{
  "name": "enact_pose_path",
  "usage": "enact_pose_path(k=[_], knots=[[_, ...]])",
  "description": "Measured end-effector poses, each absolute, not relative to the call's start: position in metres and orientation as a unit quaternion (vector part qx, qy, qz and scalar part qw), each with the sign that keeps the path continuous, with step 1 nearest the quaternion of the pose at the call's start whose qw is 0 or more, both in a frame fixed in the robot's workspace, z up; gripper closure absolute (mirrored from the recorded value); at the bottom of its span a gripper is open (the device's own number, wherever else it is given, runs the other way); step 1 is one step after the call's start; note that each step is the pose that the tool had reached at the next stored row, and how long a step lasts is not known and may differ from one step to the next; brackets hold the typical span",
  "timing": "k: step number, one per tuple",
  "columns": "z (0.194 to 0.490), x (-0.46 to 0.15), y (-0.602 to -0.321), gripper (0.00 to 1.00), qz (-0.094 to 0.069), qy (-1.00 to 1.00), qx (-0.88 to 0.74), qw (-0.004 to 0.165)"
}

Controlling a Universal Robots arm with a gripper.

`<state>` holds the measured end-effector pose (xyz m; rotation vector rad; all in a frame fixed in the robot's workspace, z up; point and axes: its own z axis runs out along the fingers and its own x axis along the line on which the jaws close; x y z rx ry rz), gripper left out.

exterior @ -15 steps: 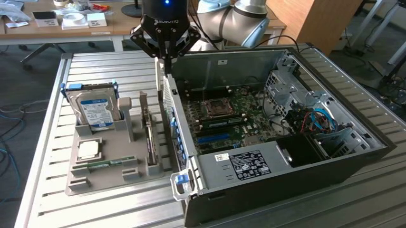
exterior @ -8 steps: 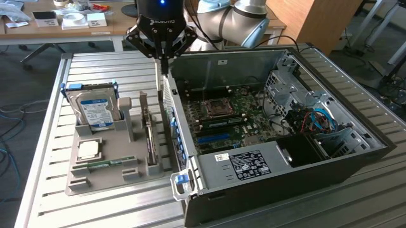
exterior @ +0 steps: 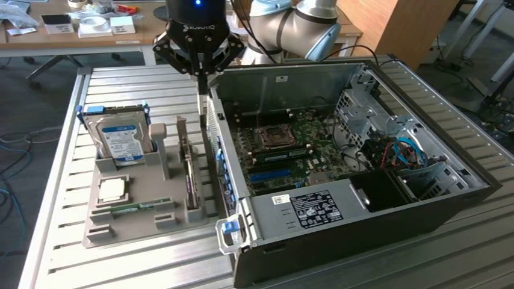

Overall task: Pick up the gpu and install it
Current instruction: 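Reach for the gpu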

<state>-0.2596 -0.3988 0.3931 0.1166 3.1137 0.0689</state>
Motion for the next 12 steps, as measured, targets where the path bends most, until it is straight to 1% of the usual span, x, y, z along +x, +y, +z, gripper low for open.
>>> enact_pose_path(k=[12], knots=[[0.393,-0.271,-0.399,0.89,0.022,0.999,0.037,0.012]])
